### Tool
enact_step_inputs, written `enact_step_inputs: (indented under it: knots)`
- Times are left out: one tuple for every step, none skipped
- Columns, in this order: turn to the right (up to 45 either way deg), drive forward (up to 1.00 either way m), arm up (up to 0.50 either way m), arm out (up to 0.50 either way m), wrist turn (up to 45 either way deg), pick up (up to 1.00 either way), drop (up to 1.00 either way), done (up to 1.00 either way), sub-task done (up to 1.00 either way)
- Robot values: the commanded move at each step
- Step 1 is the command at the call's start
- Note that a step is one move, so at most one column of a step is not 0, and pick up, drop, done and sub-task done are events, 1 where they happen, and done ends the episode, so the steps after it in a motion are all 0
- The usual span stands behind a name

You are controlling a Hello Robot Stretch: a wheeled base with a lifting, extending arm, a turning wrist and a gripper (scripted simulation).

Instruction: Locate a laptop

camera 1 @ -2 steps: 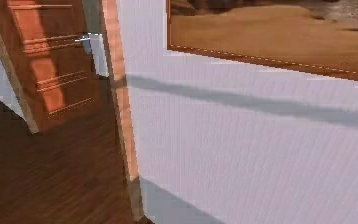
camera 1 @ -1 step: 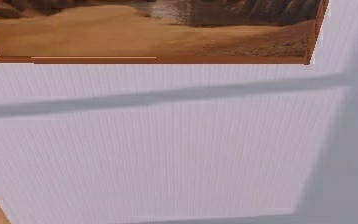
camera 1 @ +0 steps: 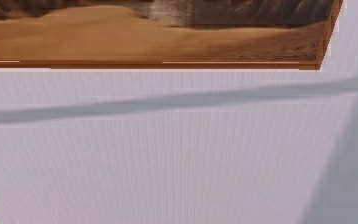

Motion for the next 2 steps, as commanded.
enact_step_inputs:
  knots:
    - [-45.0,0.00,0.00,0.00,0.0,0.00,0.00,0.00,0.00]
    - [-36.0,0.00,0.00,0.00,0.0,0.00,0.00,0.00,0.00]
